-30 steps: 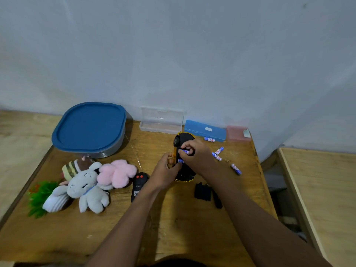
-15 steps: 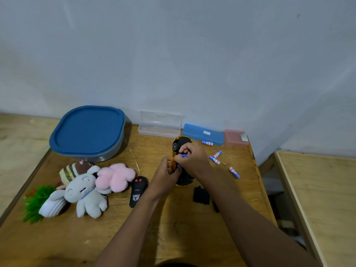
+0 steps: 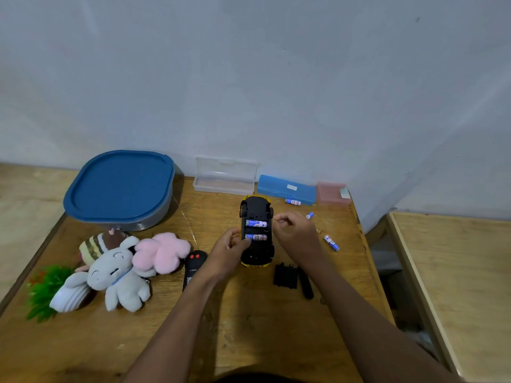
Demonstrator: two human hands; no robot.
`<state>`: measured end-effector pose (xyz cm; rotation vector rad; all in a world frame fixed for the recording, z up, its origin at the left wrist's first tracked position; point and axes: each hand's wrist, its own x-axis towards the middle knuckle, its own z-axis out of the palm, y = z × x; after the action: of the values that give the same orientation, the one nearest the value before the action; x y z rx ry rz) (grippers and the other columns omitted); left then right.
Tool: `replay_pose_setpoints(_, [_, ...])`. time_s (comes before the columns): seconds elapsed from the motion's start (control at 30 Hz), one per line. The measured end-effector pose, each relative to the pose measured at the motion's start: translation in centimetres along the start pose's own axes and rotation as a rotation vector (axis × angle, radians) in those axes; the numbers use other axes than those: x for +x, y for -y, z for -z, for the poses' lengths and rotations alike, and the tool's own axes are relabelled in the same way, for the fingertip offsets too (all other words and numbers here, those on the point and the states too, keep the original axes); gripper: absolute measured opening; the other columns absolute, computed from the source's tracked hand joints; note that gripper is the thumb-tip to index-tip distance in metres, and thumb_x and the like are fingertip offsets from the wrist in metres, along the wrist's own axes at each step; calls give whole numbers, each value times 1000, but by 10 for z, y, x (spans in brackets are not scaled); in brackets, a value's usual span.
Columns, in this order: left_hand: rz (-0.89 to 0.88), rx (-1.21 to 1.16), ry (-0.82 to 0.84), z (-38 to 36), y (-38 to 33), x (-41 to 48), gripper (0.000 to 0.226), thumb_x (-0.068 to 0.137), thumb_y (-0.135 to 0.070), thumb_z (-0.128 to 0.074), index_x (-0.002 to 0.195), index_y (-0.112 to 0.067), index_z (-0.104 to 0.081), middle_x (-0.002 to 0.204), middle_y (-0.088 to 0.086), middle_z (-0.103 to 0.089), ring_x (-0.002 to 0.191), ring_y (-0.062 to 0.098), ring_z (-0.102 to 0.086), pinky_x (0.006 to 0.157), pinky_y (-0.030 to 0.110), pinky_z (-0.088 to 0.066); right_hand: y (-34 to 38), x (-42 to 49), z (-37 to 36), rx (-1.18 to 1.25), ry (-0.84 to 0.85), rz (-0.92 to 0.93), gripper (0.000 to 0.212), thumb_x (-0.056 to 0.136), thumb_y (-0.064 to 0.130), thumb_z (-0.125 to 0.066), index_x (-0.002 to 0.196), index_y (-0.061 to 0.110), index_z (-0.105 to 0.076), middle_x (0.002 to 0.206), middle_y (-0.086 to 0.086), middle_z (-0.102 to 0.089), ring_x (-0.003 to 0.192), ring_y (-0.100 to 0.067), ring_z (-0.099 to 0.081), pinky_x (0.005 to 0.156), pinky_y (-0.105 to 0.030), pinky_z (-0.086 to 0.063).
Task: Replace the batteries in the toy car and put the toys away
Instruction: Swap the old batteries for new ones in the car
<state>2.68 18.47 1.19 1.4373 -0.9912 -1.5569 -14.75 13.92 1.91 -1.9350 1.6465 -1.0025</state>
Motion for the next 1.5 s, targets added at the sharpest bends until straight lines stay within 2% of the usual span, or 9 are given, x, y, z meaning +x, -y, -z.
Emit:
replay_pose_setpoints(0.13, [3,23,9,0,4,1,36,101,-17,-53,136,-14,-46,104,3,-68,98,15,-67,80,30,-53,9,-5,-1,-47,113,-89,12,85,18,-67,92,13,-75,93,-2,-70,88,-15,-61,78,-33,-52])
replay_pose_setpoints(0.23, [-22,-6,18,-3,4,-1,36,101,-14,-51,136,-18,-43,103,-1,-66,95,10,-65,75,23,-54,19,-7,-6,-74,66,-160,17,87,18,-64,96,10,-76,96,-5,-71,90,-17,-61,78,-34,-51])
replay_pose_setpoints(0.33, [-52,-13,14,-6,2,-3,30,101,-10,-50,127,-22,-45,103,-4,-65,92,6,-65,68,18,-55,25,-10,-13,-64,32,-287,19,87,19,-61,96,12,-76,95,-4,-71,86,-15,-62,71,-27,-51])
replay_pose_setpoints(0.53, [-100,36,34,-11,4,-6,30,101,-10,-50,127,-23,-52,113,3,-67,103,17,-68,89,34,-57,37,-11,-20,73,39,-557,19,89,18,-55,71,16,-60,79,-3,-62,65,-8,-57,46,-19,-40])
replay_pose_setpoints(0.77, [-141,97,47,-14,9,-7,31,101,-9,-51,130,-18,-54,116,8,-66,106,21,-67,88,34,-58,34,-3,-35,89,54,-729,29,88,23,-52,101,-2,-55,84,-9,-59,64,-10,-53,43,-19,-33])
replay_pose_setpoints(0.87, [-162,97,31,-17,9,-9,28,101,-10,-51,128,-14,-55,113,9,-67,104,22,-68,84,32,-58,37,-5,-44,89,25,-696,23,93,25,-48,95,2,-50,99,-16,-58,74,-13,-56,47,-13,-36])
replay_pose_setpoints(1.03, [-112,56,-1,-6,4,-11,26,101,-8,-49,118,-27,-50,110,-1,-64,98,12,-66,77,22,-57,37,-7,-17,-17,174,-459,26,91,21,-50,70,11,-62,72,-3,-58,64,-11,-55,47,-18,-37])
replay_pose_setpoints(1.23, [-55,56,-31,9,9,-8,43,103,-12,-47,145,-13,-40,107,-7,-62,94,2,-61,73,17,-53,34,-14,1,-195,406,-199,20,90,21,-64,107,16,-71,110,-2,-64,94,-13,-61,82,-29,-53])
replay_pose_setpoints(1.5, [-46,50,18,6,10,-6,51,99,-6,-51,142,-30,-35,108,-16,-58,89,-5,-60,68,12,-52,39,-17,-4,-224,307,-306,30,86,40,-65,102,17,-72,100,2,-68,86,-8,-60,70,-22,-51])
